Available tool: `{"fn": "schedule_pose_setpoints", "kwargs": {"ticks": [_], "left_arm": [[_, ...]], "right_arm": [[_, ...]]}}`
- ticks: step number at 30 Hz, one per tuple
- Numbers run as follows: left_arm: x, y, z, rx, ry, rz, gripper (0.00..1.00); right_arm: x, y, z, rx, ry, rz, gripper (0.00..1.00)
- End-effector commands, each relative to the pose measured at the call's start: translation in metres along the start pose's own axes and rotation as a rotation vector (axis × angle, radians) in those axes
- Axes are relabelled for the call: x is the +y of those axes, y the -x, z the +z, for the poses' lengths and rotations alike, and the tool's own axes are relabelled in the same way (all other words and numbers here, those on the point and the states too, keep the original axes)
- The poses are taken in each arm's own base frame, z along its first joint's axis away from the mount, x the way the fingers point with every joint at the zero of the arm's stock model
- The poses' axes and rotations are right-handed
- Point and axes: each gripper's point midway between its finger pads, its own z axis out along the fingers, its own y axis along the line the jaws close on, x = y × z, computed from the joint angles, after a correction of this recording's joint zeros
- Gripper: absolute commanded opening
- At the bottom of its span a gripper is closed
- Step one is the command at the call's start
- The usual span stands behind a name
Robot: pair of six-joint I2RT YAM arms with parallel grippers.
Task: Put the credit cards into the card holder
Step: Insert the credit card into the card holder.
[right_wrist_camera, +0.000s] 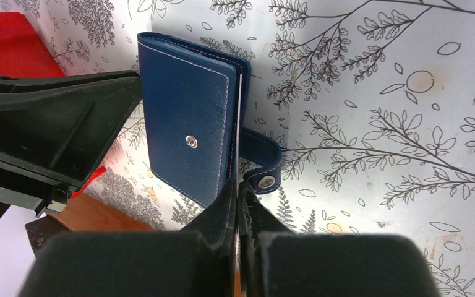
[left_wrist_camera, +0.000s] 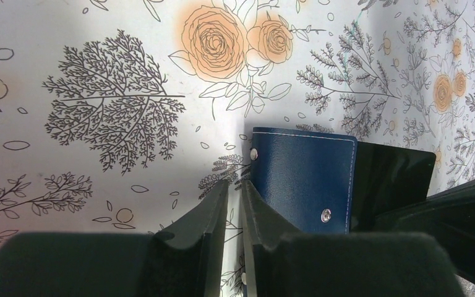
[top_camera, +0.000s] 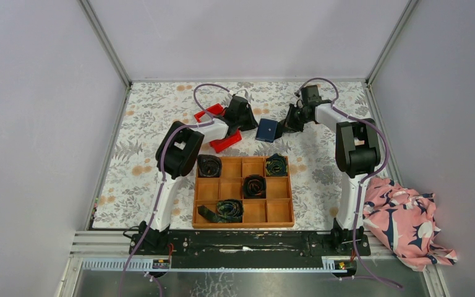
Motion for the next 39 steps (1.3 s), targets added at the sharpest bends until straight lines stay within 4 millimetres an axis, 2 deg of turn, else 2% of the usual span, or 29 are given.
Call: {"fn": "schedule_pose_setpoints", "kwargs": {"ticks": [1,16,39], "left_arm": [[0.005,-0.004,-0.002,0.007,0.016,0.009,0.21],[0.009,-0.009,0.001,0.024,0.024,0.009,0.19],[0.006,-0.014,0.002,0.036,0.020,0.010,0.16]], "right_arm": [[0.020,0.012,-0.018,-0.049,0.066,-0.014,0.00],[0.024,0.017,-0.033,-0.083,0.083,-0.021,0.00],[0.015,0.012,-0.024,-0.074,0.112,0.035,0.00]]}}
